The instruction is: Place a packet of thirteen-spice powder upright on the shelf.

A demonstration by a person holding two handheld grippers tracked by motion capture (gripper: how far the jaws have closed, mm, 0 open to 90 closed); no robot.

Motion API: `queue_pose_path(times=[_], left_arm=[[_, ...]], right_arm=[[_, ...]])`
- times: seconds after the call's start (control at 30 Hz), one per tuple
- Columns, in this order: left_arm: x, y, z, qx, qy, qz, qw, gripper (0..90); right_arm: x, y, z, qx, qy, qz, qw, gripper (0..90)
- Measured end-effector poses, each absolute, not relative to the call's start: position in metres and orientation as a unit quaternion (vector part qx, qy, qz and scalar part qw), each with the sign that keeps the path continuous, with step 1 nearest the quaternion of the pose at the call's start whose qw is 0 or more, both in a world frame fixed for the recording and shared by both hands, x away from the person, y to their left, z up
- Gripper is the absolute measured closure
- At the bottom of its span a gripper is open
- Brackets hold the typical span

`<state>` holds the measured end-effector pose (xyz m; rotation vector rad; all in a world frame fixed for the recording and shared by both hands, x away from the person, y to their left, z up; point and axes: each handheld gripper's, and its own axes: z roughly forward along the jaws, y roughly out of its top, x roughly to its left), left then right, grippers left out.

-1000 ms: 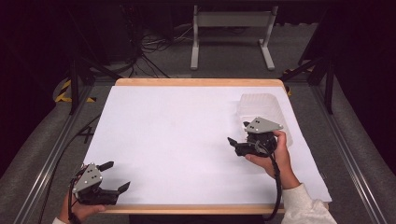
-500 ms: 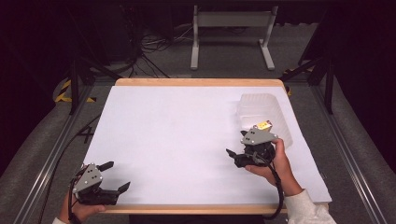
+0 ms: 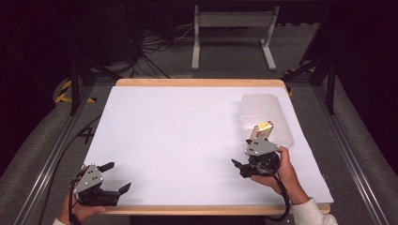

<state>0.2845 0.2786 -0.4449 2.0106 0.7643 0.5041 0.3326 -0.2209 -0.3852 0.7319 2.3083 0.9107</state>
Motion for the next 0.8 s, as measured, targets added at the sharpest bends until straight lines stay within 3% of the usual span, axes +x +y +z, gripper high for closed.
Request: queue_pose_path(times=[0.37, 0.8], left_arm=[[0.285, 0.278, -0.445, 0.814, 0.309, 0.203, 0.448, 7.5], [0.285, 0.276, -0.445, 0.815, 0.306, 0.201, 0.449, 7.5]], right_arm=[[0.313, -0.236, -0.390, 0.251, 0.854, 0.350, 0.293, 19.5], [0.299, -0.253, -0.402, 0.260, 0.863, 0.337, 0.273, 19.2]])
